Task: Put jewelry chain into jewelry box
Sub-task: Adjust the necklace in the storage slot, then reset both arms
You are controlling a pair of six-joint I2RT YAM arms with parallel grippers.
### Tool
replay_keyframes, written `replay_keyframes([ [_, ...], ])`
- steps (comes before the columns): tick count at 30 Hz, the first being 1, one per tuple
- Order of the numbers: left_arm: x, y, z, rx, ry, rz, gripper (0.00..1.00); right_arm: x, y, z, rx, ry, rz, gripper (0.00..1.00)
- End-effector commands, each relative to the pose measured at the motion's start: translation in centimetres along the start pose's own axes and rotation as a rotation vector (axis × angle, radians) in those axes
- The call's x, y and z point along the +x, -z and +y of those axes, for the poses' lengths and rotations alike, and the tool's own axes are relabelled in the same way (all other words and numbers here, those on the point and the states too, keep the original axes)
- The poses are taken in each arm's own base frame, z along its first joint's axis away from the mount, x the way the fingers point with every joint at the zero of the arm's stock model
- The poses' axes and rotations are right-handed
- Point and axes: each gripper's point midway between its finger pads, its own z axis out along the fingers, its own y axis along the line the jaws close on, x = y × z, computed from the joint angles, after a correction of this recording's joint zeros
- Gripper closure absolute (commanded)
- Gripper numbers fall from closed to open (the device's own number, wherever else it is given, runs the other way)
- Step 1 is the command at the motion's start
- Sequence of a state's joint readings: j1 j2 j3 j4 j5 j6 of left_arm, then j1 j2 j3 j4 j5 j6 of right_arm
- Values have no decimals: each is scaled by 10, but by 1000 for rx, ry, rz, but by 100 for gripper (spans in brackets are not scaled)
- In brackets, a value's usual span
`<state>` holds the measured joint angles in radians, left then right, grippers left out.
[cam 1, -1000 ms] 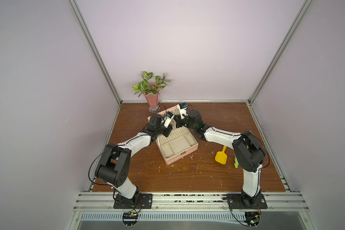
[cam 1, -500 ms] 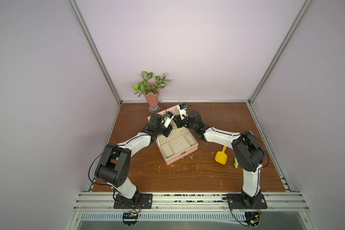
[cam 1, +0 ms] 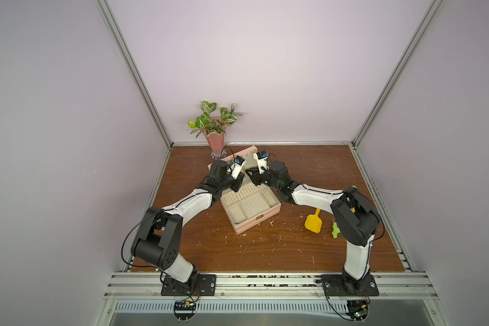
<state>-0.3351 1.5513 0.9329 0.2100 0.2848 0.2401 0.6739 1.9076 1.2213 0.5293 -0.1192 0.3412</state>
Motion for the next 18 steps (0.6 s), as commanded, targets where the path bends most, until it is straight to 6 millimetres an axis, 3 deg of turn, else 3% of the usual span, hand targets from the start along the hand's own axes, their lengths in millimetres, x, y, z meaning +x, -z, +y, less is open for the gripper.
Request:
replay_keyframes([
  [1,-25,11,6,-18,-16,-88,77,-49,25,15,-35,0,-130,70],
  [10,-31,20,3,-10,-8,-104,75,-56,50,13,-17,7,-158,67],
  [18,-46,49,-17,66,22,-154,58,-52,92,9,-26,13,-192,52],
])
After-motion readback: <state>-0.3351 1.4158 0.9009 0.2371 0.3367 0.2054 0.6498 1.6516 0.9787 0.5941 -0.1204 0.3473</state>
